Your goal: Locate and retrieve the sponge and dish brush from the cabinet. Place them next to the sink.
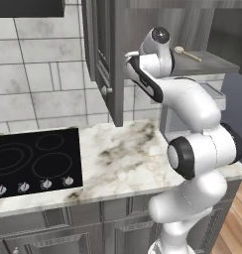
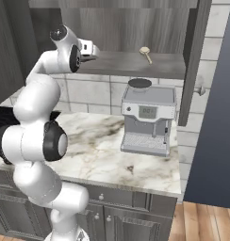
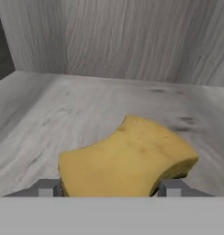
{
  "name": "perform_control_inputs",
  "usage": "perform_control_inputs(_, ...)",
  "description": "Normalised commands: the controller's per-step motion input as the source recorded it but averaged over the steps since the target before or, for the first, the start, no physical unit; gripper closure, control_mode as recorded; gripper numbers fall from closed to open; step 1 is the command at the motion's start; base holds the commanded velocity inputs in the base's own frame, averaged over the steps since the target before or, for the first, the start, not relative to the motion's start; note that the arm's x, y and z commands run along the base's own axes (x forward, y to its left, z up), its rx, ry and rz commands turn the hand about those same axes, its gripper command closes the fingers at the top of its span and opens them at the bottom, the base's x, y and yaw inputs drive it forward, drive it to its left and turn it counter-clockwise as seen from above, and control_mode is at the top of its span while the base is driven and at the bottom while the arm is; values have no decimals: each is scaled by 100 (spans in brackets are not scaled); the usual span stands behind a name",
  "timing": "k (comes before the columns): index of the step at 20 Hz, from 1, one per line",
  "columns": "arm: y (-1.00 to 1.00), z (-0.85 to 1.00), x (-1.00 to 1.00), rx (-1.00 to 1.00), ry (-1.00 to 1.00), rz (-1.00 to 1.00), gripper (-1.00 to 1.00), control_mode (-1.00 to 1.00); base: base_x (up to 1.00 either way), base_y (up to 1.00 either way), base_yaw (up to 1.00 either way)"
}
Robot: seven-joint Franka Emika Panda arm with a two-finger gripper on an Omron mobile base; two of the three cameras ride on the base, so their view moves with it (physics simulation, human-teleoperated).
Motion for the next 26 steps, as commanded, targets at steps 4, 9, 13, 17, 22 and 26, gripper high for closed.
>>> perform_control_inputs(4, 0, 0, -92, 1, -6, 0, 100, -100, 0, 0, 0)
perform_control_inputs(9, 0, 0, -100, 2, -5, -1, 100, -100, 0, 0, 0)
perform_control_inputs(13, 0, 0, -100, 2, 0, -2, 100, -100, 0, 0, 0)
perform_control_inputs(17, 0, 4, -90, 3, 4, -4, 100, -100, 0, 0, 0)
perform_control_inputs(22, 0, 1, -83, 4, 11, -5, 100, -100, 0, 0, 0)
perform_control_inputs(26, 0, -3, -56, 5, 21, -6, 100, -100, 0, 0, 0)
